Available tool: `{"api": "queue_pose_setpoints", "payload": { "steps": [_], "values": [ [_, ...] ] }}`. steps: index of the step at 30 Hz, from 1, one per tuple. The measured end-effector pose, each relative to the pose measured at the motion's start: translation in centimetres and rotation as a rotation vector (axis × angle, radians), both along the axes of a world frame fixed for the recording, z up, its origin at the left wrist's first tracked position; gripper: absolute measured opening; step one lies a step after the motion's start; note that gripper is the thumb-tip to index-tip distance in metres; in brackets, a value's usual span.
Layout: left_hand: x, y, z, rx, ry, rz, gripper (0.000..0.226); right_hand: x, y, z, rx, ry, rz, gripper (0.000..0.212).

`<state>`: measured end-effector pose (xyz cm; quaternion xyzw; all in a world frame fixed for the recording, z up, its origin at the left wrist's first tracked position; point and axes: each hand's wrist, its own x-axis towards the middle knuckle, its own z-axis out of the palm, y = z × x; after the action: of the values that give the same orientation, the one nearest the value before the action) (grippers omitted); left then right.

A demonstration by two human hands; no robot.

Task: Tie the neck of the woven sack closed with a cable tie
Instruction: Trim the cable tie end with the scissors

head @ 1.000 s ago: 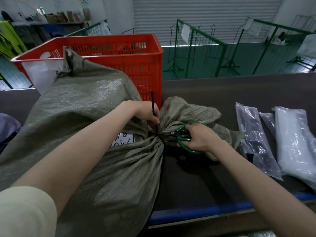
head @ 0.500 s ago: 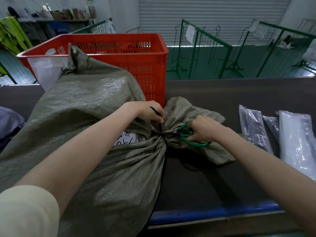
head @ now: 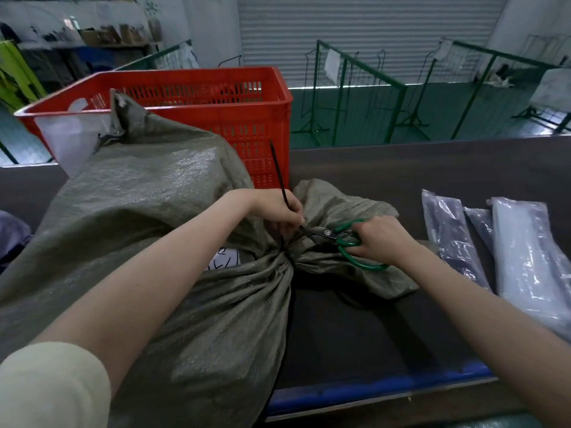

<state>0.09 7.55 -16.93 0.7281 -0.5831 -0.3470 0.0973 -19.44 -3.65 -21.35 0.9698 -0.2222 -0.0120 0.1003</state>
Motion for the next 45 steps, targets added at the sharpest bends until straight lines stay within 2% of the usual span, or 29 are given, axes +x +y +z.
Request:
{"api": "queue_pose_setpoints", "payload": {
  "steps": [2,5,11,16,20,23,26,29,31,33,35,36,39,41,42,45],
  "values": [
    [-1.5,-0.9,-0.1,0.108,0.129,-0.022,0.027,-1.8,-0.4,-0.8,0.078,-0.095,-0.133,0.049],
    [-4.6,-3.2,-1.4,0.263,0.166,-0.11,0.028,-4.5,-1.0,-2.6,0.209,-0.248,-0.342,0.047],
    [-12.4,-8.2,-6.1,0.414,0.324,-0.075,0.027,-8.4,-2.4,-5.4,0.415,-0.498,-0.678,0.044],
    [-18.3,-10.4,-10.3,0.583,0.263,-0.129,0.025,-11.6,-2.9,-6.6,0.509,-0.558,-0.864,0.039],
    [-19.8,-11.5,-12.2,0.506,0.211,-0.083,0.037,-13.3,-3.3,-7.5,0.58,-0.585,-1.033,0.044],
    [-20.2,-12.6,-12.8,0.277,0.14,-0.016,0.025,-14.3,-3.6,-8.1,0.604,-0.605,-1.105,0.048],
    [-19.3,-13.9,-13.7,0.108,0.06,0.12,0.021,-14.7,-3.7,-8.6,0.627,-0.602,-1.117,0.042],
    [-17.9,-15.3,-14.4,0.031,-0.027,0.272,0.039,-14.4,-3.8,-8.8,0.693,-0.526,-1.099,0.034],
    [-17.2,-15.7,-14.5,0.032,-0.054,0.3,0.048,-14.0,-3.8,-9.1,0.735,-0.452,-1.059,0.032],
    [-16.8,-15.3,-14.1,0.074,-0.036,0.279,0.041,-13.6,-3.6,-9.7,0.756,-0.403,-1.023,0.024],
    [-16.5,-15.0,-13.7,0.131,0.028,0.235,0.021,-13.3,-3.6,-10.3,0.757,-0.402,-1.009,0.022],
    [-16.5,-14.8,-13.3,0.161,0.057,0.201,0.02,-13.3,-3.6,-10.5,0.741,-0.397,-1.001,0.024],
    [-16.6,-14.2,-12.0,0.244,0.089,0.074,0.023,-13.0,-3.4,-10.7,0.521,-0.305,-0.867,0.042],
    [-16.6,-14.0,-11.6,0.276,0.12,0.033,0.022,-12.3,-3.1,-10.2,0.413,-0.328,-0.73,0.044],
    [-16.6,-13.9,-11.5,0.286,0.14,0.025,0.022,-11.8,-3.0,-10.1,0.471,-0.374,-0.674,0.04],
    [-16.2,-13.8,-11.5,0.287,0.18,0.049,0.02,-10.6,-2.5,-10.1,0.889,-0.535,-0.624,0.023]
  ]
}}
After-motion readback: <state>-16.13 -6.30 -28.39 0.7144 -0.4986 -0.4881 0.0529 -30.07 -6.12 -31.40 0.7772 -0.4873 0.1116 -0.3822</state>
